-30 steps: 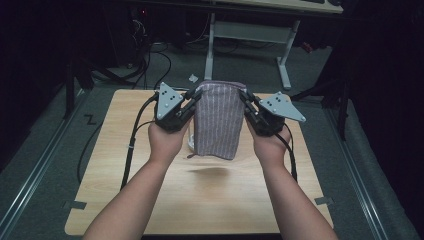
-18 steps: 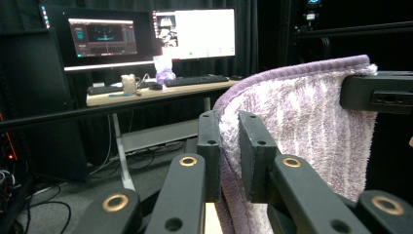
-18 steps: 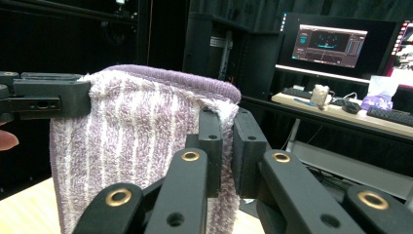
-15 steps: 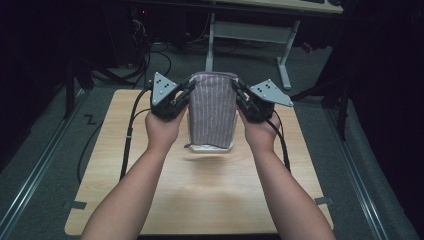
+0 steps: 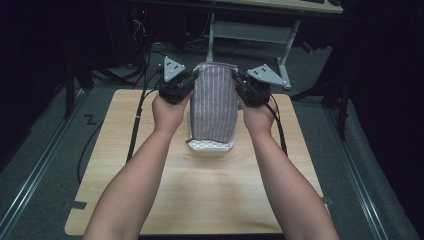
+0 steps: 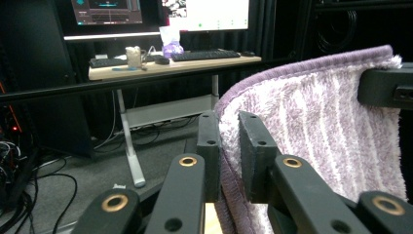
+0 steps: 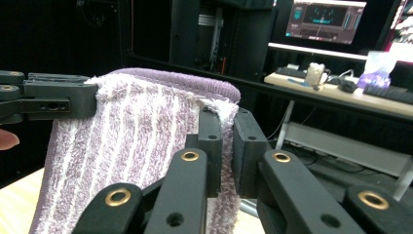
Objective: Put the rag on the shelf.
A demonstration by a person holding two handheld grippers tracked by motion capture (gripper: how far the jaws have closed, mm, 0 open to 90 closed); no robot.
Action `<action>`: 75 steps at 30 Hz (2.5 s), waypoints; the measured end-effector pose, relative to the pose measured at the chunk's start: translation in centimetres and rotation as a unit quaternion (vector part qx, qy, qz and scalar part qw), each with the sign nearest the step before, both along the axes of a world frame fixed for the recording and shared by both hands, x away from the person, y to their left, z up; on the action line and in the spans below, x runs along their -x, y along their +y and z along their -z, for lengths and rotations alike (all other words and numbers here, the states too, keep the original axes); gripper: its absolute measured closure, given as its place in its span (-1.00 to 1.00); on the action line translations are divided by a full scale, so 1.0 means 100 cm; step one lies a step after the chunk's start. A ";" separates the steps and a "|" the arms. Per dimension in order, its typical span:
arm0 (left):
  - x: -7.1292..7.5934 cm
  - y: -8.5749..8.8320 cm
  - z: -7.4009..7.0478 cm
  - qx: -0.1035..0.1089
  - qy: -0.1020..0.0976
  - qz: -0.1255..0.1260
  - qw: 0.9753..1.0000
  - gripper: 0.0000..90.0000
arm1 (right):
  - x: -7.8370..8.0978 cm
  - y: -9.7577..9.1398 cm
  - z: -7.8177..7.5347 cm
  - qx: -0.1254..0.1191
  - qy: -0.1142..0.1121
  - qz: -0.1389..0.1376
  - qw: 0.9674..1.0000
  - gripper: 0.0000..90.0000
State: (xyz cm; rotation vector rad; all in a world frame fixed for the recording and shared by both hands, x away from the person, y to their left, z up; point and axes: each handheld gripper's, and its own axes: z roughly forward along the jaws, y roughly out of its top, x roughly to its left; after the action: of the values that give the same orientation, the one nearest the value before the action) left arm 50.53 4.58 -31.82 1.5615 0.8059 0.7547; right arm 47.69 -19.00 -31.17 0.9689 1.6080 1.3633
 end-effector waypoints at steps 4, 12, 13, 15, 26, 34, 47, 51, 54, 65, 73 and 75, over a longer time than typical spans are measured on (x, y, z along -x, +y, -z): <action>-0.011 -0.003 -0.001 -0.017 0.010 -0.010 1.000 0.78 | -0.013 0.002 0.003 0.005 0.008 0.005 1.000 0.88; -0.030 -0.002 0.018 -0.035 0.059 -0.010 0.998 0.75 | -0.035 0.001 0.021 0.018 0.052 0.003 0.998 0.86; -0.032 -0.002 0.022 -0.036 0.067 -0.010 0.997 0.75 | -0.038 0.000 0.024 0.018 0.062 0.002 0.998 0.86; -0.036 -0.004 0.029 -0.058 0.082 -0.009 0.995 0.75 | -0.046 -0.002 0.030 0.015 0.090 -0.004 0.996 0.85; -0.043 -0.005 0.053 -0.064 0.129 -0.013 0.990 0.57 | -0.056 0.002 0.056 0.025 0.129 -0.009 0.991 0.56; -0.043 -0.002 0.047 -0.024 0.137 -0.015 0.990 0.36 | -0.057 -0.003 0.054 0.009 0.136 -0.011 0.991 0.23; -0.029 0.001 0.045 -0.033 0.126 -0.015 0.991 0.11 | -0.044 -0.009 0.046 0.020 0.144 -0.016 0.989 0.16; -0.020 0.009 0.043 -0.028 0.123 -0.014 0.992 0.10 | -0.035 -0.010 0.044 0.015 0.132 -0.021 0.991 0.12; -0.010 0.015 0.040 -0.021 0.117 -0.013 0.993 0.10 | -0.029 -0.011 0.046 0.017 0.132 -0.022 0.991 0.08; 0.052 0.035 0.052 -0.030 0.094 0.017 0.995 0.07 | 0.024 -0.036 0.062 0.009 0.110 -0.025 0.994 0.01; 0.085 0.056 0.088 -0.029 0.112 0.025 0.993 0.00 | 0.058 -0.062 0.093 0.027 0.114 -0.015 0.993 -0.01; 0.090 0.060 0.102 -0.036 0.121 0.026 0.992 -0.01 | 0.065 -0.067 0.103 0.035 0.118 -0.011 0.992 -0.01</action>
State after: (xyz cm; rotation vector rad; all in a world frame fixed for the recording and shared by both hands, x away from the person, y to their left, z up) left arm 41.51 10.55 -41.98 1.7554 0.9188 0.5686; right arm 41.15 -25.71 -41.46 1.1050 1.8335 1.2350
